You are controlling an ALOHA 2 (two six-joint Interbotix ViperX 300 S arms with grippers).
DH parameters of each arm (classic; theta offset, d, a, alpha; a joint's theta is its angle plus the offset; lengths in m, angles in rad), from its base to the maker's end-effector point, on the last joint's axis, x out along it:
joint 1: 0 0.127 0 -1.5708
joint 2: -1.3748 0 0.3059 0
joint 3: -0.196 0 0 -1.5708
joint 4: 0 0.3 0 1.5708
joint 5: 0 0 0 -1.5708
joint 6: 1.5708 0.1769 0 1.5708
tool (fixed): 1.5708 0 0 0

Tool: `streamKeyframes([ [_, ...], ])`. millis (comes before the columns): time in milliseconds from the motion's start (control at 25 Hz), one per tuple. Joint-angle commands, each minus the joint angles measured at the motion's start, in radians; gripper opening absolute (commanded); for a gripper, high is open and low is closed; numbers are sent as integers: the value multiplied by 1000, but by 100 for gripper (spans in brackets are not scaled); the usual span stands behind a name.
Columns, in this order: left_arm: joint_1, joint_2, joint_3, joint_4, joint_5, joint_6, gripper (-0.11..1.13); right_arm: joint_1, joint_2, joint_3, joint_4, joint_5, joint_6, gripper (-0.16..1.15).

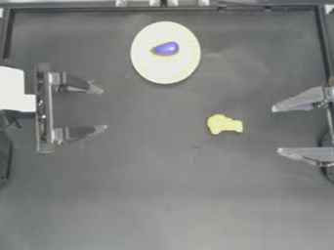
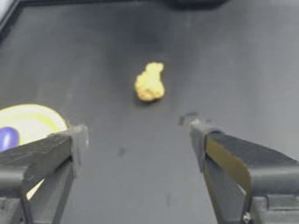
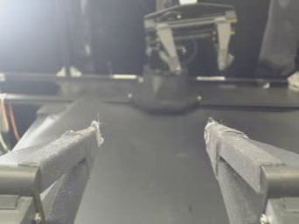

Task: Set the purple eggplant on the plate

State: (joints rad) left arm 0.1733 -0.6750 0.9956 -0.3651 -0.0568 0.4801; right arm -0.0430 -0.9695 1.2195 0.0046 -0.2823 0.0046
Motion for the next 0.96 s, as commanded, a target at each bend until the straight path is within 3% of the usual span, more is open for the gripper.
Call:
streamKeyframes([
  [40, -2, -35, 12, -2, -14, -14, 100, -6, 9, -5, 9, -3, -2, 101],
  [960, -3, -140, 112, -3, -64, -29, 100, -23, 9, -5, 14, 20, -2, 101],
])
